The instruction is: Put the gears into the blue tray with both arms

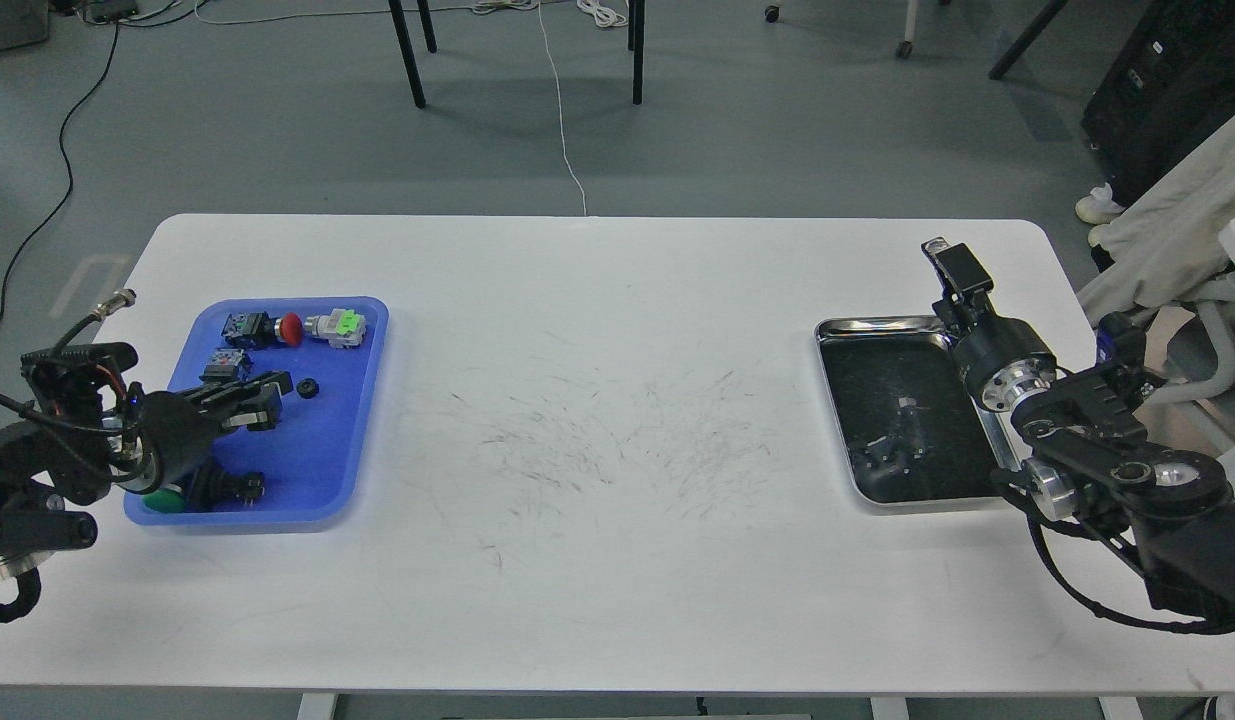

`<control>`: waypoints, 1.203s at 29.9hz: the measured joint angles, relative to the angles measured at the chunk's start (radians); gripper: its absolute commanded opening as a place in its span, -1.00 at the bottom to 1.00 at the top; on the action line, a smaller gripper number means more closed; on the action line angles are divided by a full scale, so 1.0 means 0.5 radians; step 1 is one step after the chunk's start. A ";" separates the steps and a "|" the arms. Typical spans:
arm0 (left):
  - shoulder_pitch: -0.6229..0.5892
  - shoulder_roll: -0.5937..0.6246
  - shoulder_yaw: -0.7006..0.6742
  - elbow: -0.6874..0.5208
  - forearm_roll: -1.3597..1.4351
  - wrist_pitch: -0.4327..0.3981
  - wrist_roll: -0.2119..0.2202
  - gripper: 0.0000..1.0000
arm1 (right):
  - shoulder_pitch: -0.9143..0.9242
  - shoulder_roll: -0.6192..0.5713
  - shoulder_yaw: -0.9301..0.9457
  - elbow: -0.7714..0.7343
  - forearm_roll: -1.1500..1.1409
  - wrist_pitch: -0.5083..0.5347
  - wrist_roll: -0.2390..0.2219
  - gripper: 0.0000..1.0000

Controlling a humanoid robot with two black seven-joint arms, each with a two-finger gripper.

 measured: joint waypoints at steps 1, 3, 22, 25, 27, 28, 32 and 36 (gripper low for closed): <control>0.006 0.016 -0.045 -0.004 -0.007 -0.017 0.000 -0.85 | -0.002 0.000 0.000 0.000 0.000 0.000 0.000 0.87; 0.013 0.041 -0.098 -0.008 -0.013 -0.056 0.000 -0.85 | -0.004 0.000 0.000 0.000 0.000 0.000 0.000 0.87; 0.115 0.079 -0.296 -0.193 -0.135 -0.304 0.000 -0.82 | -0.002 0.009 0.000 0.000 -0.040 0.000 0.000 0.87; 0.136 0.089 -0.367 -0.202 -0.180 -0.354 0.000 -0.81 | 0.001 0.009 0.000 0.004 -0.040 0.000 0.000 0.87; 0.156 0.095 -0.392 -0.202 -0.193 -0.380 0.000 -0.80 | 0.002 0.009 0.000 0.007 -0.040 0.000 0.000 0.87; 0.161 0.095 -0.399 -0.202 -0.196 -0.393 0.000 -0.79 | 0.002 0.009 0.000 0.008 -0.040 0.000 0.000 0.87; 0.175 0.094 -0.419 -0.192 -0.215 -0.423 0.000 -0.76 | -0.002 0.009 0.000 0.012 -0.039 0.000 0.000 0.87; 0.185 0.094 -0.423 -0.165 -0.239 -0.425 0.000 -0.76 | -0.004 0.009 0.000 0.012 -0.039 0.000 0.000 0.87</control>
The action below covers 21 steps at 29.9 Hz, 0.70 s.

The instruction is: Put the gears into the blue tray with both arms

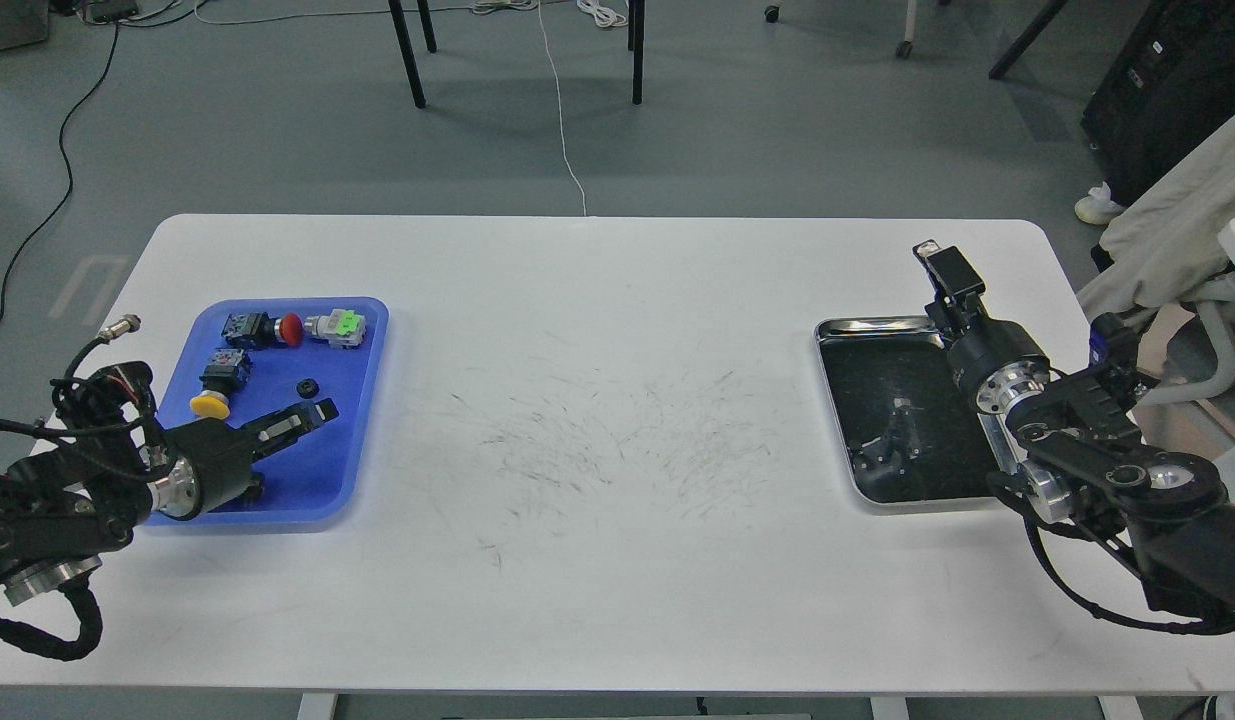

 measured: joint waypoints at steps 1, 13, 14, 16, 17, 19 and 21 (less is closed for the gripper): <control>0.002 0.000 -0.001 0.015 -0.003 0.000 0.000 -0.75 | 0.000 0.000 0.000 0.000 0.000 0.000 0.000 0.87; 0.019 0.018 0.003 0.080 -0.015 0.000 0.000 -0.47 | 0.007 0.003 0.000 0.005 0.002 0.000 0.000 0.87; 0.019 0.021 0.003 0.080 -0.014 0.000 0.000 -0.45 | 0.007 0.003 0.000 0.005 0.002 0.000 0.000 0.87; 0.019 0.022 0.003 0.080 -0.013 0.000 0.000 -0.41 | 0.007 0.003 0.000 0.006 0.001 0.000 0.000 0.87; 0.019 0.022 0.002 0.082 -0.012 0.000 0.000 -0.40 | 0.007 0.003 0.000 0.006 0.001 0.000 0.000 0.87; 0.019 0.022 0.001 0.084 -0.010 0.000 0.000 -0.38 | 0.007 0.003 0.000 0.006 0.000 0.000 0.000 0.87; 0.019 0.022 0.001 0.085 -0.010 0.000 0.000 -0.27 | 0.005 0.003 0.000 0.006 0.000 0.000 0.000 0.87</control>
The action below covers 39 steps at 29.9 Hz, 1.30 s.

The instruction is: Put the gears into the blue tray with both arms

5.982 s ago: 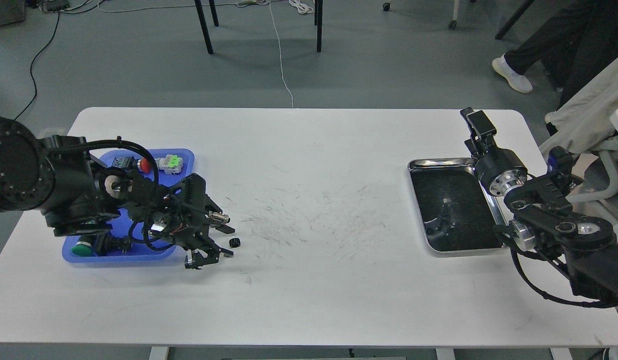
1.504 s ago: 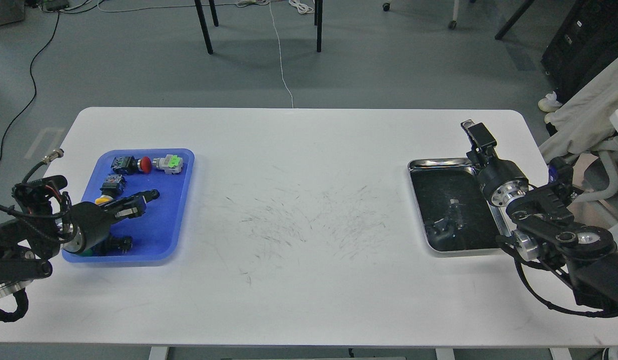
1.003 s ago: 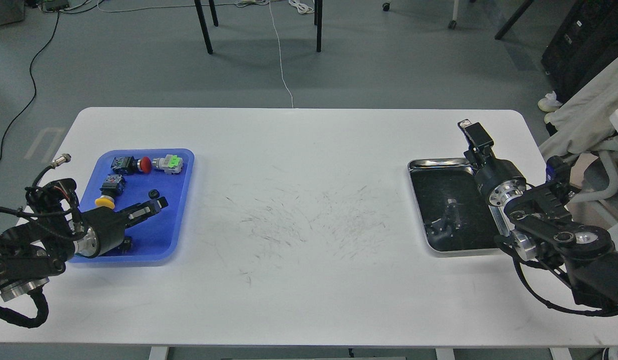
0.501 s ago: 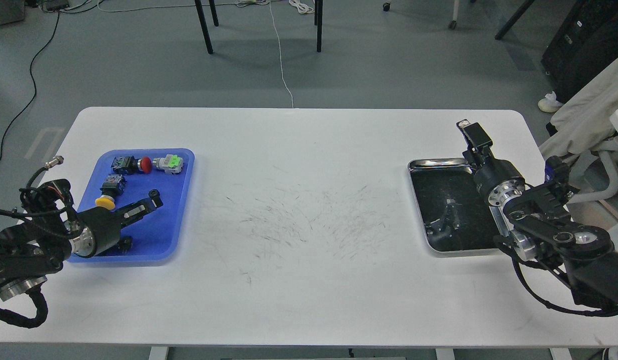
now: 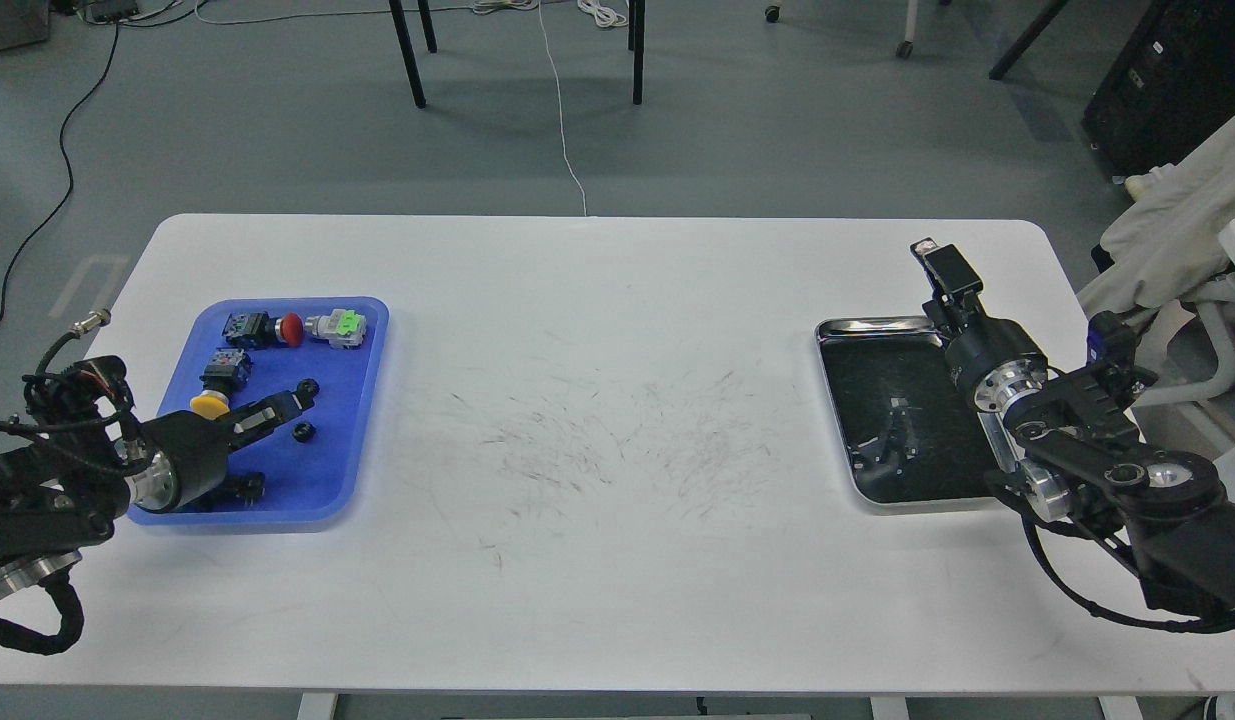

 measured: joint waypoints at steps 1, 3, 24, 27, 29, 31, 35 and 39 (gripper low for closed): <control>0.000 0.001 0.000 0.000 0.000 0.000 0.000 -0.19 | -0.001 0.000 0.000 0.000 0.000 0.000 0.000 0.87; 0.000 0.004 0.000 0.000 0.000 0.002 0.000 -0.08 | -0.001 0.000 0.000 0.000 0.000 0.000 0.000 0.88; -0.030 0.418 -0.808 -0.027 -0.306 -0.003 0.000 0.84 | 0.072 -0.119 0.003 0.173 0.011 -0.004 0.000 0.90; -0.037 0.427 -0.923 -0.012 -0.437 -0.005 0.000 0.88 | 0.111 -0.190 0.026 0.243 0.024 -0.001 0.000 0.93; -0.037 0.428 -1.015 -0.006 -0.531 -0.006 0.000 0.97 | 0.137 -0.225 0.039 0.285 0.034 -0.002 0.000 0.94; -0.031 0.431 -1.117 -0.002 -0.633 -0.011 0.000 0.96 | 0.173 -0.250 0.047 0.339 0.037 -0.007 0.000 0.94; -0.011 0.415 -1.275 0.057 -0.767 -0.018 0.000 0.96 | 0.251 -0.297 0.081 0.433 0.043 -0.019 0.000 0.95; -0.014 0.385 -1.395 0.123 -0.889 -0.076 0.000 0.95 | 0.305 -0.302 0.130 0.486 0.186 -0.025 0.000 0.95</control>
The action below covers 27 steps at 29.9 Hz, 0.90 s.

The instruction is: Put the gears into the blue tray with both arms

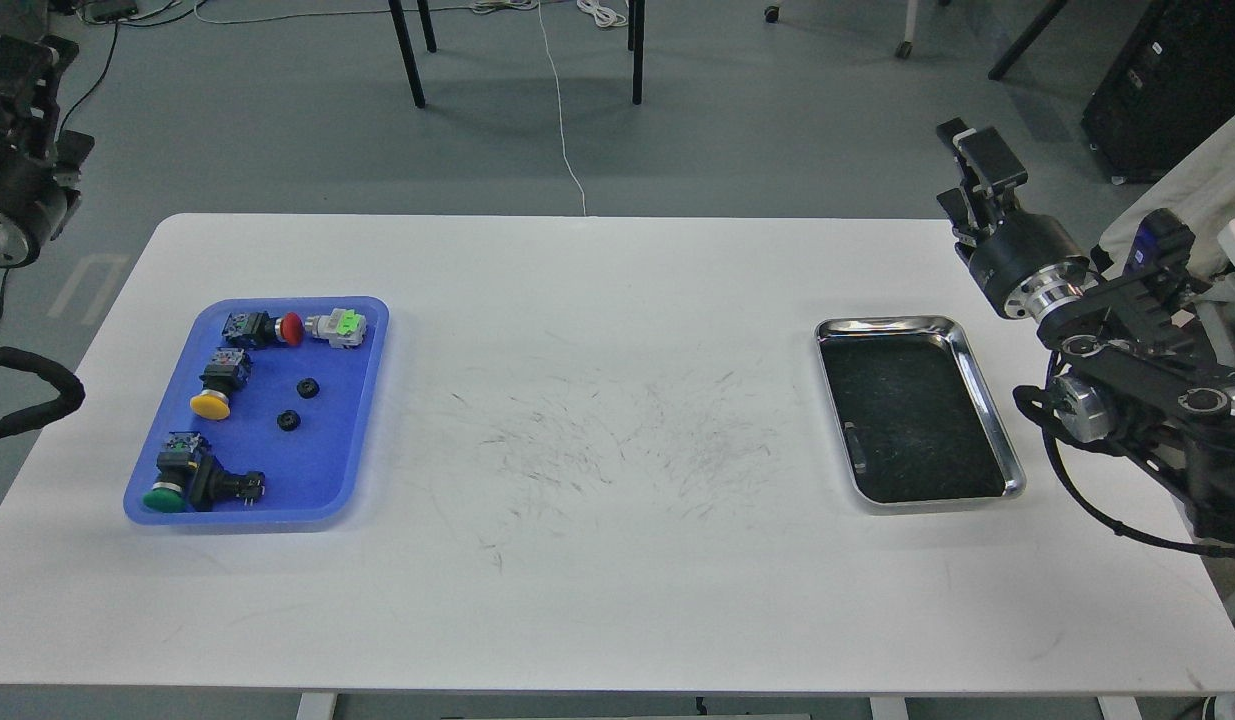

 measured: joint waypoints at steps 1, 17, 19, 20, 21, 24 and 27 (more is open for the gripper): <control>-0.003 -0.005 -0.025 0.012 -0.040 -0.025 0.000 0.95 | 0.009 0.000 0.018 0.002 0.083 0.000 -0.004 0.95; 0.081 -0.264 -0.060 0.429 -0.128 -0.701 0.000 0.97 | 0.042 0.036 0.141 0.000 0.688 0.210 -0.161 0.95; 0.080 -0.329 -0.063 0.543 -0.128 -0.884 0.000 0.97 | 0.043 0.036 0.131 -0.006 0.704 0.231 -0.161 0.95; 0.080 -0.373 -0.062 0.596 -0.126 -0.957 0.000 0.97 | 0.044 0.036 0.124 -0.007 0.708 0.238 -0.161 0.95; 0.080 -0.409 -0.063 0.656 -0.125 -1.002 0.000 0.97 | 0.045 0.036 0.119 -0.008 0.711 0.243 -0.161 0.95; 0.075 -0.533 -0.073 0.907 -0.121 -1.052 0.000 0.97 | 0.046 0.035 0.117 -0.015 0.714 0.251 -0.162 0.97; 0.081 -0.655 -0.072 1.090 -0.115 -1.069 0.000 0.97 | 0.047 0.036 0.130 -0.021 0.715 0.251 -0.165 0.97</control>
